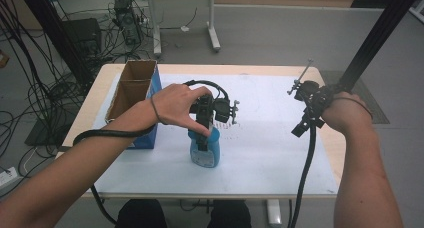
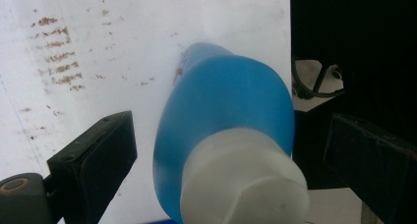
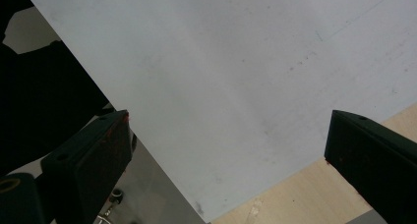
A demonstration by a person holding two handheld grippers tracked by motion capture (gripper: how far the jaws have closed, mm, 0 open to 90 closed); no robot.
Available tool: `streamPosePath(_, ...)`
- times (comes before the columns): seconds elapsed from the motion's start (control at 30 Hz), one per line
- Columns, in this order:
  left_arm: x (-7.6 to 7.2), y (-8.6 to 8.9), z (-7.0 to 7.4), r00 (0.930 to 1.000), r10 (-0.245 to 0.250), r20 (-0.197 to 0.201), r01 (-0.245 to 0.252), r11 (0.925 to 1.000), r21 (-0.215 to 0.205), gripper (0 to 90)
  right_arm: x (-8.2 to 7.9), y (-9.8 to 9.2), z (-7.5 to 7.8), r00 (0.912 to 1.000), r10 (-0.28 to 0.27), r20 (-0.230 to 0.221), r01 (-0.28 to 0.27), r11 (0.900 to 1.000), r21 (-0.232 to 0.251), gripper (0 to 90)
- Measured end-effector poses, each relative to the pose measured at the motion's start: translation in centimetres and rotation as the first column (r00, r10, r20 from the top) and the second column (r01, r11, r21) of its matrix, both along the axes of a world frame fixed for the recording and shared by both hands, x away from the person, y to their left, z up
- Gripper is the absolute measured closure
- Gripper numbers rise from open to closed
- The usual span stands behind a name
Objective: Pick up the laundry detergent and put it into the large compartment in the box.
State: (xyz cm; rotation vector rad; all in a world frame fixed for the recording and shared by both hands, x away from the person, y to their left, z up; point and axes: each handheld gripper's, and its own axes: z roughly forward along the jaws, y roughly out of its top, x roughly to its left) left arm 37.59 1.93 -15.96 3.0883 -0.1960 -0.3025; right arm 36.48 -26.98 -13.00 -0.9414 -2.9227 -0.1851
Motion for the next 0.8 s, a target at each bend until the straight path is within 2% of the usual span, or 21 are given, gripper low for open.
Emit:
streamPosePath(0.13,0.12,0.04,-0.2,1.0,-0.001,-0.002,0.001,1.0,0.003,7.3,-0.03,0.01,-0.18,1.0,0.0,-0.003,0.0,1.0,0.0,3.8)
streamPosePath(0.6,-0.22,-0.31,-0.28,0.9999,-0.015,0.004,0.015,0.9999,0.007,22.0,-0.13,-0.13,-0.19,1.0,-0.001,-0.004,0.001,1.0,-0.006,3.8)
streamPosePath(0.8,-0.61,-0.38,-0.16,0.9995,-0.018,0.026,0.018,0.9998,0.01,28.9,-0.21,-0.13,-0.12,1.0,-0.004,-0.002,0.004,1.0,-0.004,3.8)
